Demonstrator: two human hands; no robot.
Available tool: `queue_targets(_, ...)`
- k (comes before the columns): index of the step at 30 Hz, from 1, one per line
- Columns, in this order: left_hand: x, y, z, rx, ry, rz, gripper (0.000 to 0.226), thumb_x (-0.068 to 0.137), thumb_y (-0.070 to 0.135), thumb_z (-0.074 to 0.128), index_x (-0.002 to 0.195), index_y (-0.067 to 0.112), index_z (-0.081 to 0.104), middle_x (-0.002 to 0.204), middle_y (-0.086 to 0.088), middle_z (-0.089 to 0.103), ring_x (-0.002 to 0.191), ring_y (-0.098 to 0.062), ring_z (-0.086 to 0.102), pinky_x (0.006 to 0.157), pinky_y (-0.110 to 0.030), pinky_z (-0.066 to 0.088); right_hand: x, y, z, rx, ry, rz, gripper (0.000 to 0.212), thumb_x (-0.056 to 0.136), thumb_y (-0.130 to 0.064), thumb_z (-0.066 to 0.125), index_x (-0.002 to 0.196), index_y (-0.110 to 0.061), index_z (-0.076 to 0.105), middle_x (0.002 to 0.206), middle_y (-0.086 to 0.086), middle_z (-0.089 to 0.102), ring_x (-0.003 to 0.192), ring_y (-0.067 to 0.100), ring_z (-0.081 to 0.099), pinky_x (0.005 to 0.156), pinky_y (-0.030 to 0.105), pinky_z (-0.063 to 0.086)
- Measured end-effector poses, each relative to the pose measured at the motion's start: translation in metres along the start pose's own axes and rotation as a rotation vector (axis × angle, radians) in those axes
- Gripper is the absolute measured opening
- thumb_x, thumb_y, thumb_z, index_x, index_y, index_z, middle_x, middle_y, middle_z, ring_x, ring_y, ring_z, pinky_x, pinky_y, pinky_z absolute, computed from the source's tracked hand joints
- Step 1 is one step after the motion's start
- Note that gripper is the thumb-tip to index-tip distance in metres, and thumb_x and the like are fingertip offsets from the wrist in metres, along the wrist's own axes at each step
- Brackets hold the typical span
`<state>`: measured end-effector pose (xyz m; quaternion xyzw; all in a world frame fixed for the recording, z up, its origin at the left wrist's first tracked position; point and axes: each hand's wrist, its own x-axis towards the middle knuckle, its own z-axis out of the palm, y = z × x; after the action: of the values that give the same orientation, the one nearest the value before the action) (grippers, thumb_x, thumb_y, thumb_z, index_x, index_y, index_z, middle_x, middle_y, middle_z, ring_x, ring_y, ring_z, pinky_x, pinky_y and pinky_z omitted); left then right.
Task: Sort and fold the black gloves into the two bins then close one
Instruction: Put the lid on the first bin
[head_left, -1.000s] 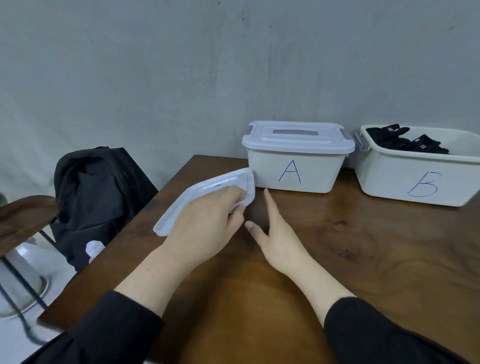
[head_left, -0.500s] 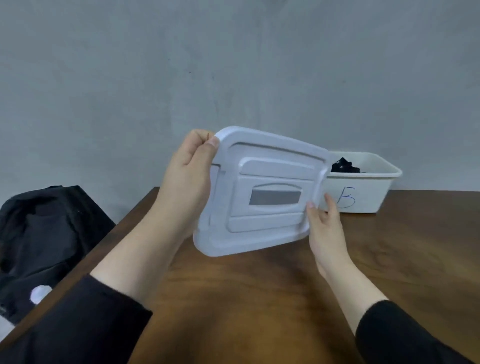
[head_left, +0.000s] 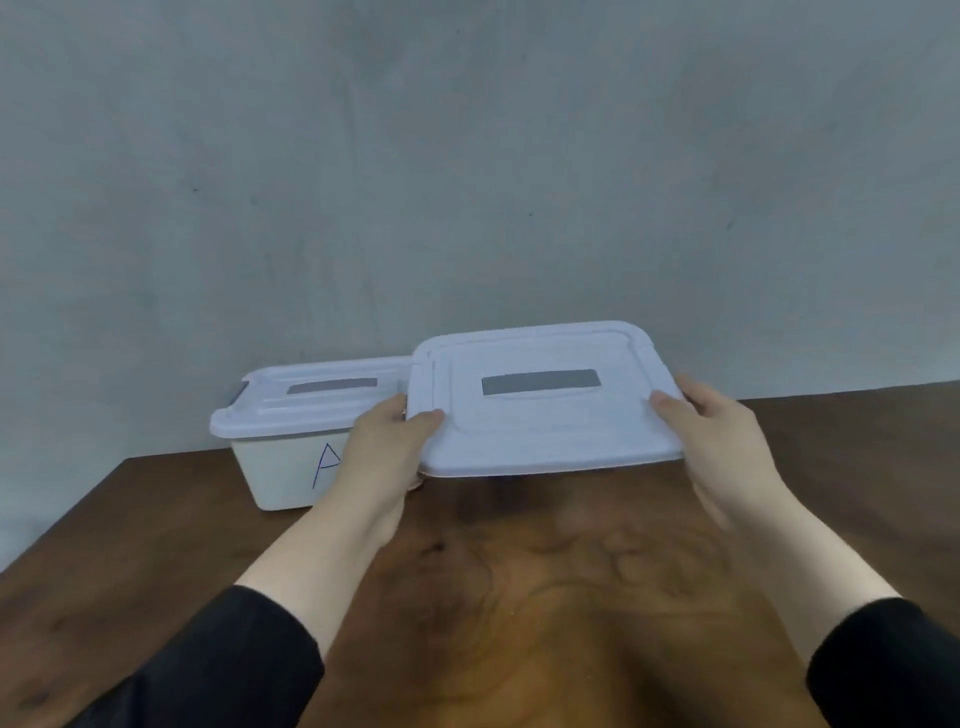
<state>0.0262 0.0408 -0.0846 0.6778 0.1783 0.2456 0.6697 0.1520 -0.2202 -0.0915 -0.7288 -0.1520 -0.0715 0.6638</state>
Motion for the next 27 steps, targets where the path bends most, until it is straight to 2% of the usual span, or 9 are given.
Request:
queue_targets(5,0.063,0.017,0.042,0.073,0.044,0.086,0.019,0.094,0.014,0.058,0.108,0.015,0.071,0.103,-0.002,0.075,0.091,-0.019,0.069,0.073,-0.029,0.053,0.07,-0.005,-0.001,-0.059,-0.063,0.004,0.026,0.099,-0.015,0.047,0.115,-0.016,0.067,0.106,-0.002,0.07,0.093,0.015,0.063,0.082,0.031,0.045)
queue_targets(8,0.101,0.022,0.059,0.131,0.038,0.067,0.021,0.095,0.017,0.054,0.107,0.013,0.07,0.102,-0.005,0.072,0.081,-0.016,0.063,0.062,-0.023,0.048,0.12,0.0,0.001,-0.145,-0.032,0.068,0.019,0.097,-0.015,0.046,0.092,-0.012,0.064,0.084,0.003,0.055,0.077,0.021,0.045,0.071,0.035,0.034)
queue_targets(13,0.152,-0.002,0.075,0.122,0.049,-0.028,0.037,0.086,0.023,0.055,0.114,0.001,0.065,0.098,-0.012,0.068,0.083,-0.021,0.056,0.072,-0.035,0.043,0.175,0.027,0.016,-0.278,-0.079,0.129,0.02,0.096,-0.018,0.046,0.091,-0.008,0.063,0.084,0.008,0.054,0.076,0.023,0.045,0.07,0.036,0.035)
queue_targets(16,0.169,-0.019,0.082,0.116,0.085,-0.094,0.027,0.09,0.019,0.055,0.109,0.005,0.068,0.108,-0.013,0.071,0.085,-0.02,0.058,0.072,-0.033,0.043,0.191,0.048,0.023,-0.288,-0.112,0.169,0.019,0.094,-0.017,0.049,0.079,-0.009,0.058,0.078,0.007,0.05,0.074,0.023,0.044,0.069,0.037,0.033)
queue_targets(19,0.178,-0.033,0.089,0.177,0.086,-0.11,0.023,0.096,0.014,0.049,0.113,0.01,0.066,0.1,-0.008,0.063,0.081,-0.016,0.052,0.068,-0.027,0.039,0.199,0.061,0.026,-0.354,-0.12,0.175,0.025,0.093,-0.015,0.05,0.068,-0.016,0.049,0.069,0.003,0.043,0.069,0.021,0.039,0.066,0.034,0.028)
queue_targets(21,0.184,-0.041,0.092,0.263,0.072,-0.11,0.044,0.1,0.015,0.046,0.142,0.004,0.052,0.127,-0.008,0.062,0.109,-0.023,0.058,0.09,-0.033,0.048,0.198,0.062,0.027,-0.475,-0.139,0.16,0.026,0.093,-0.009,0.047,0.068,-0.015,0.044,0.066,0.002,0.039,0.064,0.021,0.034,0.058,0.032,0.023)
queue_targets(23,0.187,-0.046,0.093,0.352,0.089,-0.1,0.053,0.102,0.018,0.043,0.155,0.014,0.038,0.155,-0.004,0.044,0.137,-0.026,0.045,0.113,-0.041,0.04,0.195,0.063,0.028,-0.567,-0.166,0.134,0.022,0.094,-0.007,0.045,0.073,-0.01,0.048,0.068,0.004,0.041,0.065,0.024,0.037,0.056,0.034,0.024)
queue_targets(25,0.185,-0.048,0.093,0.375,0.096,-0.105,0.054,0.103,0.019,0.04,0.157,0.019,0.034,0.162,-0.001,0.034,0.145,-0.024,0.036,0.118,-0.042,0.033,0.194,0.063,0.029,-0.613,-0.185,0.107,0.018,0.098,-0.01,0.045,0.093,-0.005,0.062,0.083,0.011,0.055,0.078,0.032,0.051,0.062,0.038,0.037)
queue_targets(27,0.183,-0.049,0.092,0.349,0.094,-0.106,0.051,0.104,0.02,0.041,0.155,0.02,0.037,0.156,0.001,0.041,0.138,-0.022,0.042,0.11,-0.038,0.039,0.197,0.064,0.029,-0.619,-0.164,0.111,0.024,0.1,-0.013,0.046,0.112,-0.003,0.065,0.101,0.017,0.063,0.093,0.036,0.057,0.074,0.039,0.044)
